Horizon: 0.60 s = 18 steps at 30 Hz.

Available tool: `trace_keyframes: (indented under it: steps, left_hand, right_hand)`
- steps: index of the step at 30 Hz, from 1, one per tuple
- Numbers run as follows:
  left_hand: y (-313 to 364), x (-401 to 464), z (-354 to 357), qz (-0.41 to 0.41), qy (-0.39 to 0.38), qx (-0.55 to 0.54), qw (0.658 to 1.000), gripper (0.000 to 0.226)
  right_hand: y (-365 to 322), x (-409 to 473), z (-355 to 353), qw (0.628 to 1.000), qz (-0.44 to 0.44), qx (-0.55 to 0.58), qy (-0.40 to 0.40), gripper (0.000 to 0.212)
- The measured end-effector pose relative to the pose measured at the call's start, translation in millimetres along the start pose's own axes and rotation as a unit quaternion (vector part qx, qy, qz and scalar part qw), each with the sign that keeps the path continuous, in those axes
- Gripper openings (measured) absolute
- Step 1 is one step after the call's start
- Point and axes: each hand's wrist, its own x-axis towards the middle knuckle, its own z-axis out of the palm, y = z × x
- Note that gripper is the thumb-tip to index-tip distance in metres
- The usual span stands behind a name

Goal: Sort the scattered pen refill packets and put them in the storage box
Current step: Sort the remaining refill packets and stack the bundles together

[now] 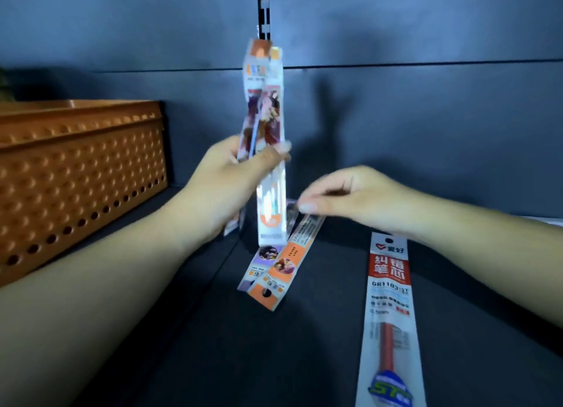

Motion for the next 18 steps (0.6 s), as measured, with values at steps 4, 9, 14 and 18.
trace_keyframes:
  steps: [4,9,14,18]
  left_hand:
    - [-8,12,-14,-0.023,0.043,-0.017,0.999,0.015]
    - [-14,7,-13,-0.067,-0.015,-0.070,0.995,0.010]
    - [-13,8,-13,-0.094,-0.023,-0.108,0.989,0.017]
    - [-15,11,-15,-0.117,-0.014,-0.131,0.984,0.011]
  right_hand:
    - [13,-2,-8,0.971,0.036,-0.195,-0.137,0.027]
    - [14,-2,-5,0.960,0.002,-0.241,-0.143,0.046]
    - [18,-3,-2,0.963,-0.055,-0.238,-0.116,0.031]
    - [20,-3,-3,0.978,-0.066,-0.178,-0.083,0.022]
